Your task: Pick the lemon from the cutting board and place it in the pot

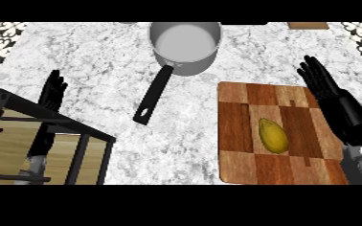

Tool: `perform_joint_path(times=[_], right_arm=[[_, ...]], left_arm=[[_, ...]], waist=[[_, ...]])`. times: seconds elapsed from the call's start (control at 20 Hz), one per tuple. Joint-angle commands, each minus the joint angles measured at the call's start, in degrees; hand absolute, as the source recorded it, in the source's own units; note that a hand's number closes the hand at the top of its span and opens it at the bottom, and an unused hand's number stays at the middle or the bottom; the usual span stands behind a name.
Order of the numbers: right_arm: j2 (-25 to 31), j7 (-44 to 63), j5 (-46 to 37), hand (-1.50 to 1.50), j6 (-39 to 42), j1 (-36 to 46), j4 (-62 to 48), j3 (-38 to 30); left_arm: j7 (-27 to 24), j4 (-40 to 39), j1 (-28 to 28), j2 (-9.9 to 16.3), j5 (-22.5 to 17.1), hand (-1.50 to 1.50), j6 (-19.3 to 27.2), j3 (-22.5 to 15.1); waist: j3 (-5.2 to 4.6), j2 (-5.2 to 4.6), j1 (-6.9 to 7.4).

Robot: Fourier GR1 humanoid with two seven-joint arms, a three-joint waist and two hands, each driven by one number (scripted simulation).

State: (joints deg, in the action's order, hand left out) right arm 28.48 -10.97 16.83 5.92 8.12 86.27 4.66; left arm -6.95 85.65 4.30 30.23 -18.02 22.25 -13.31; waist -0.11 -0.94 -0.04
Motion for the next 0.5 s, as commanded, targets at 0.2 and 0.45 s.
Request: perform_joint_path(times=[0.2, 0.45], right_arm=[[-4.05, 6.02, 10.95, -1.50, 22.71, 4.17, 2.69, 14.69], [1.50, -14.20, -10.15, -1.50, 11.10, 5.52, 2.70, 6.02]], left_arm=[[7.97, 2.29, 5.63, -7.06, -0.75, 0.00, 0.88, -6.49], [13.07, 2.77, 6.33, -9.51, -2.49, 0.00, 0.42, -7.54]], waist=[[0.22, 0.52, 3.40], [0.33, 1.00, 0.14]])
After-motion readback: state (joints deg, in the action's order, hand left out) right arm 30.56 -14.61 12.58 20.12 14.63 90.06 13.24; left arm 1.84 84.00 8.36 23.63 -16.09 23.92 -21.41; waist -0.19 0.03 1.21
